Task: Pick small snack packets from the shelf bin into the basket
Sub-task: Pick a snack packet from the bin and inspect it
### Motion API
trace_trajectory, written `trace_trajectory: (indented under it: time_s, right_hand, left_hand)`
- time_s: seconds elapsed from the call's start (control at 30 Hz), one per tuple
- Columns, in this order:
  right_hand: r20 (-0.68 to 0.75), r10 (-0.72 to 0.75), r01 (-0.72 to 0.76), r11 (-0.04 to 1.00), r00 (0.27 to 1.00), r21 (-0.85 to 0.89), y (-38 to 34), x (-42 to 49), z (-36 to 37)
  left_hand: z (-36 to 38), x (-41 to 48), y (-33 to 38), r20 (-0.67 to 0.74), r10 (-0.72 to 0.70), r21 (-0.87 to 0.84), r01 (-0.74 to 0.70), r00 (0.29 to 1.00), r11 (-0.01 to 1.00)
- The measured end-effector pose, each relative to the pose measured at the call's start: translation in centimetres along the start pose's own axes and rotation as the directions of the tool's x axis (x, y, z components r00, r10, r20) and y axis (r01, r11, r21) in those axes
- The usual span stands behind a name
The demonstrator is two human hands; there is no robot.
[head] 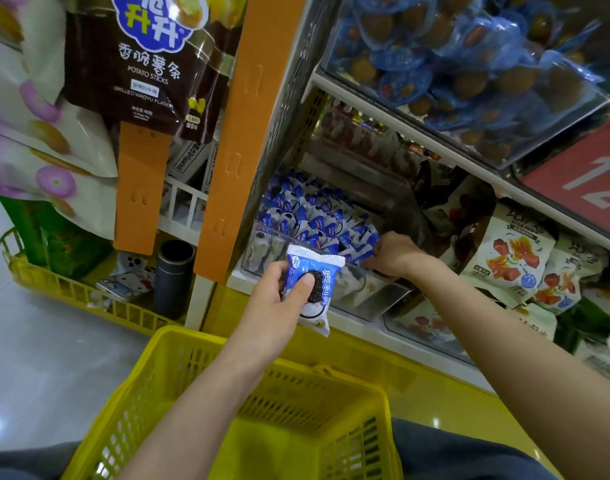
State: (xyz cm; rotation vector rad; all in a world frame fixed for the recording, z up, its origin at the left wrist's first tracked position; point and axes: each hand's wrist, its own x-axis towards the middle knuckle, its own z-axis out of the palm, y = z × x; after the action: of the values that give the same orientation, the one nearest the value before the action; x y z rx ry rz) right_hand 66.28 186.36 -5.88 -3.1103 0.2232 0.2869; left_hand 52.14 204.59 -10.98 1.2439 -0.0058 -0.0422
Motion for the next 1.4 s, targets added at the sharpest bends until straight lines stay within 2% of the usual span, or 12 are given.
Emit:
trace_trajectory:
  time_s: [0.2,0.43,0.57,0.67,0.77,0.83,0.9,0.97,1.07,1.13,1.27,1.4]
  right_hand:
    - [0.025,-0.021,0.022,0.999,0.999,-0.044,0.2,0.1,0.0]
    - [0.046,-0.181,0.161,0.948,0.982,0.275,0.8,-0.2,0.6]
    - [0.121,-0.23,0.202,0.957,0.966,0.207,0.9,-1.1,-0.2]
    - [0.121,-0.185,0.167,0.975,0.975,0.15,0.4,-2.2,-0.1]
    - [-0.176,-0.222,0.26,0.938,0.959,0.23,0.3,-4.2,0.9]
    - [-0.44,-0.293,0.449,0.839,0.849,0.307,0.2,-6.7,1.8]
    - [-0.511,-0.33,0.563,0.715,0.794,0.414,-0.2,-9.4,3.0]
    - [-0.426,-0.348,0.543,0.642,0.835,0.541,-0.5,-11.5,4.4]
    - [-0.258,-0.304,0.395,0.6,0.917,0.696,-0.6,-12.6,6.1]
    - [-0.156,-0.267,0.275,0.496,0.951,0.824,-0.3,-12.6,6.6]
    - [-0.066,-0.308,0.182,0.365,0.949,0.913,0.4,-12.6,7.8]
    - [-0.06,-0.3,0.154,0.298,0.952,0.942,0.5,-12.2,8.9]
  left_hand:
    - [0.0,0.2,-0.3,-0.015,0.013,0.016,-0.012,1.0,1.0]
    - [0.1,0.5,-0.5,-0.014,0.018,0.031,-0.018,1.0,0.999]
    - [0.2,0.5,-0.7,-0.015,0.038,0.042,-0.038,0.999,0.998]
    - [0.3,0.4,-0.8,-0.011,0.039,0.051,-0.038,0.999,0.998]
    - [0.3,0.3,-1.2,-0.025,0.029,0.07,-0.027,0.999,0.997]
    - [0.4,0.2,-1.5,-0.035,0.014,0.089,-0.011,0.999,0.996]
    - [0.6,0.0,-2.0,-0.036,0.001,0.092,0.002,0.999,0.996]
    - [0.9,-0.2,-2.5,-0.021,-0.003,0.109,0.005,1.0,0.994]
    - [1.2,-0.6,-3.2,0.034,-0.019,0.164,0.013,0.999,0.986]
    - [1.2,-0.9,-3.7,0.08,-0.037,0.193,0.021,0.996,0.981]
    - [1.2,-1.1,-4.3,0.095,-0.015,0.268,-0.011,0.995,0.963]
    - [1.6,-1.1,-4.8,0.016,-0.016,0.248,0.012,1.0,0.969]
